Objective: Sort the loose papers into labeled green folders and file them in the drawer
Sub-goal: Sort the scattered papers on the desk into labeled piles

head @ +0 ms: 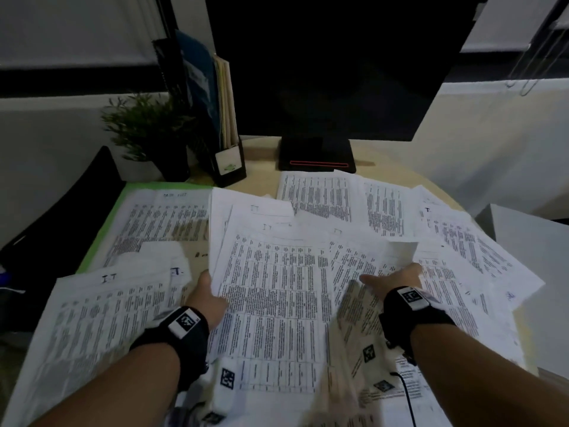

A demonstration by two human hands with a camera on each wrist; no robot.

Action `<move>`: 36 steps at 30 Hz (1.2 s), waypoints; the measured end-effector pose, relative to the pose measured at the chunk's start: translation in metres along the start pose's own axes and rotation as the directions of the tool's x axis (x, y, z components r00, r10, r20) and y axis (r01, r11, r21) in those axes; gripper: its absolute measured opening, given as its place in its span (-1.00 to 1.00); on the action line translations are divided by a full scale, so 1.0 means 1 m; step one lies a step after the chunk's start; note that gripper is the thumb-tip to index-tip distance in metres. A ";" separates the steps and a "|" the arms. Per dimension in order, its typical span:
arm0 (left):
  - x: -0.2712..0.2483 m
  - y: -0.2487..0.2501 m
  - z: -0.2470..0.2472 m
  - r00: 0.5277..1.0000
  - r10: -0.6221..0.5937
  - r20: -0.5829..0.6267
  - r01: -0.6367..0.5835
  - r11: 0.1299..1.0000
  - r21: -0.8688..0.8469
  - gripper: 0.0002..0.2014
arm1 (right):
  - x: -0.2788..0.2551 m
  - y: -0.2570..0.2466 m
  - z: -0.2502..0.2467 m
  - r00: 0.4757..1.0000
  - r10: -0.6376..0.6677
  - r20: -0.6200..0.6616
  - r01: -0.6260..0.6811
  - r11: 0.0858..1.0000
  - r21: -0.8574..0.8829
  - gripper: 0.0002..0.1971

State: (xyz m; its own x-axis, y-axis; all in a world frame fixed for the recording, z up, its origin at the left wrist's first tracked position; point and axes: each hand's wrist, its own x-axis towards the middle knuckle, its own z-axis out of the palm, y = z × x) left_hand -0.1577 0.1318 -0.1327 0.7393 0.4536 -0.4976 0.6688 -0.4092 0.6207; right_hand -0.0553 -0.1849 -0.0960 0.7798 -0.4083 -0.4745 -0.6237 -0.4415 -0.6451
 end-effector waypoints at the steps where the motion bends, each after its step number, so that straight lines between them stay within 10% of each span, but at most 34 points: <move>1: 0.001 0.000 -0.001 1.000 -0.001 0.003 0.001 1.000 -0.006 -0.36 | -0.002 -0.003 0.005 1.000 -0.003 0.007 0.003 1.000 -0.023 -0.19; 19: -0.002 0.027 0.008 0.995 -0.024 0.100 0.023 1.000 0.007 -0.28 | 0.009 -0.014 -0.049 0.986 -0.167 0.011 0.160 0.920 -0.357 -0.60; 25: -0.002 0.032 0.007 0.995 -0.041 0.095 0.036 0.998 0.045 -0.34 | -0.012 -0.080 -0.121 0.790 -0.552 -0.267 0.495 0.831 -0.253 -0.70; 30: -0.008 0.031 0.005 0.995 -0.014 0.103 0.006 0.997 0.074 -0.34 | -0.028 -0.136 -0.139 0.670 -0.591 -0.449 0.699 0.706 0.114 -0.67; 34: -0.009 0.032 0.002 0.991 -0.007 0.133 0.003 1.000 0.029 -0.34 | -0.018 -0.138 -0.130 0.764 -0.509 -0.397 0.634 0.707 0.313 -0.67; 36: -0.013 0.035 0.002 0.990 0.001 0.143 0.001 1.000 -0.018 -0.51 | -0.016 -0.122 -0.109 0.818 -0.515 -0.257 0.560 0.815 0.149 -0.81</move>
State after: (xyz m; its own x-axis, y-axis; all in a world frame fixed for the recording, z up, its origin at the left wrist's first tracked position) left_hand -0.1439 0.1104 -0.1059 0.7439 0.3353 -0.5781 0.6681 -0.3942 0.6310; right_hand 0.0027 -0.2120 0.0556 0.9452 -0.3116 0.0977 -0.0636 -0.4690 -0.8809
